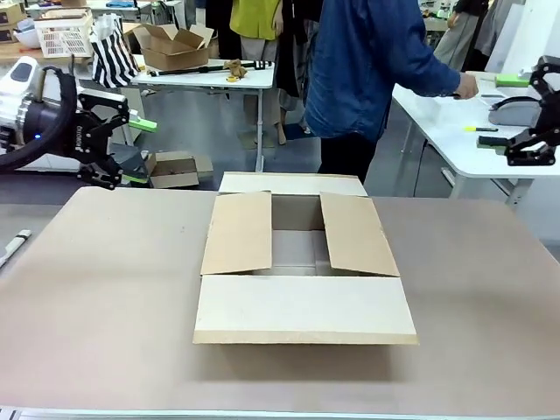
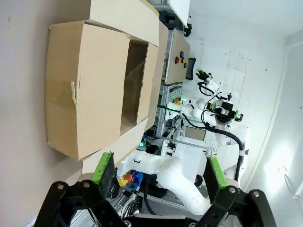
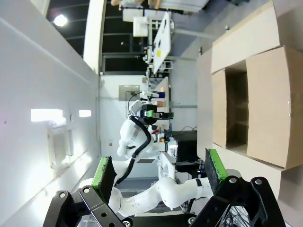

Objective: Pack the gift set into the box.
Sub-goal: Place both hands on the side flaps of the Package Box and spread them outward.

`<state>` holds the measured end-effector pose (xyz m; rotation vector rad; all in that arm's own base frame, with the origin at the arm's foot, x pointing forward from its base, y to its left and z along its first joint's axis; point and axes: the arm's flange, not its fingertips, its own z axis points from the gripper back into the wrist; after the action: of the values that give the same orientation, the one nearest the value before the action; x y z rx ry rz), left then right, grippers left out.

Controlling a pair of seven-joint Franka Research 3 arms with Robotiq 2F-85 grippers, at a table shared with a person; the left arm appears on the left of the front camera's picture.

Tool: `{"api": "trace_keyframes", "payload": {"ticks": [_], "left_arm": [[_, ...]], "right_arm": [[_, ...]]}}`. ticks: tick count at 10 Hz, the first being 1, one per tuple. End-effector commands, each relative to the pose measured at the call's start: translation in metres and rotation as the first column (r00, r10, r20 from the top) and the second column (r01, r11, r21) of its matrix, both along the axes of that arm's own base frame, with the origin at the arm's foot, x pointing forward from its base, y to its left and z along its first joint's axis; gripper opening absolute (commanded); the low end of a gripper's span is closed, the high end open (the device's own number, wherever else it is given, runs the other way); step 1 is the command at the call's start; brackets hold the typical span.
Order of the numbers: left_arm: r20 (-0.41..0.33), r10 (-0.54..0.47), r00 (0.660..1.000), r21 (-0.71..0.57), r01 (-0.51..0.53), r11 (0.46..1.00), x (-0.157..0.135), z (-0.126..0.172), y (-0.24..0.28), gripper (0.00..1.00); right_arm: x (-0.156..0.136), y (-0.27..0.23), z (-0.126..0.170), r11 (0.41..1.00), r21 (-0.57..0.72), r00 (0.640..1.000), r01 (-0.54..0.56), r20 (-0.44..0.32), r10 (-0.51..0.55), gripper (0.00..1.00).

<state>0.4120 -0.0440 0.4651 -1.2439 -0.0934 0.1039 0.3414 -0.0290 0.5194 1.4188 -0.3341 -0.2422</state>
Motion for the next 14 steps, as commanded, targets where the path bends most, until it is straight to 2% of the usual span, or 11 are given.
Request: {"api": "trace_keyframes", "payload": {"ticks": [1,2,3,4,5,7,8,9,10,11,14], "left_arm": [[0.0,0.0,1.0,0.0,0.0,1.0,0.0,0.0,0.0,1.0],[0.014,0.034,0.999,-0.09,-0.033,0.995,-0.003,0.01,0.001,1.0],[0.03,0.072,0.997,-0.028,-0.071,0.997,-0.006,0.043,-0.022,1.0],[0.05,0.065,0.997,0.098,-0.07,0.993,-0.005,0.071,-0.06,1.0],[0.087,-0.016,0.996,0.225,-0.004,0.974,-0.003,0.088,-0.102,1.0],[0.091,-0.079,0.993,0.437,0.032,0.899,0.007,0.099,-0.18,1.0],[0.114,-0.031,0.993,0.559,-0.038,0.829,0.016,0.094,-0.2,1.0],[0.101,-0.003,0.995,0.633,-0.062,0.772,0.026,0.086,-0.221,1.0],[0.077,-0.006,0.997,0.674,-0.048,0.738,0.033,0.077,-0.237,1.0],[0.154,-0.069,0.986,0.527,-0.022,0.85,-0.004,0.094,-0.224,1.0],[0.154,-0.069,0.986,0.527,-0.022,0.85,-0.004,0.094,-0.224,1.0]], "right_arm": [[0.001,0.005,0.002,1.0,0.028,1.0,0.007,-0.012,-0.007,1.0],[0.001,0.005,0.002,1.0,0.028,1.0,0.007,-0.012,-0.007,1.0],[0.001,0.005,0.002,1.0,0.028,1.0,0.007,-0.012,-0.007,1.0],[0.001,0.005,0.002,1.0,0.028,1.0,0.007,-0.012,-0.007,1.0],[0.001,0.005,0.002,1.0,0.028,1.0,0.007,-0.012,-0.007,1.0],[0.001,0.005,0.002,1.0,0.028,1.0,0.007,-0.012,-0.007,1.0],[0.001,0.005,0.002,1.0,0.028,1.0,0.007,-0.012,-0.007,1.0],[0.001,0.005,0.002,1.0,0.028,1.0,0.007,-0.012,-0.007,1.0],[0.001,0.005,0.002,1.0,0.028,1.0,0.007,-0.012,-0.007,1.0],[0.001,0.005,0.002,1.0,0.028,1.0,0.007,-0.012,-0.007,1.0],[0.001,0.005,0.002,1.0,0.028,1.0,0.007,-0.012,-0.007,1.0]]}}
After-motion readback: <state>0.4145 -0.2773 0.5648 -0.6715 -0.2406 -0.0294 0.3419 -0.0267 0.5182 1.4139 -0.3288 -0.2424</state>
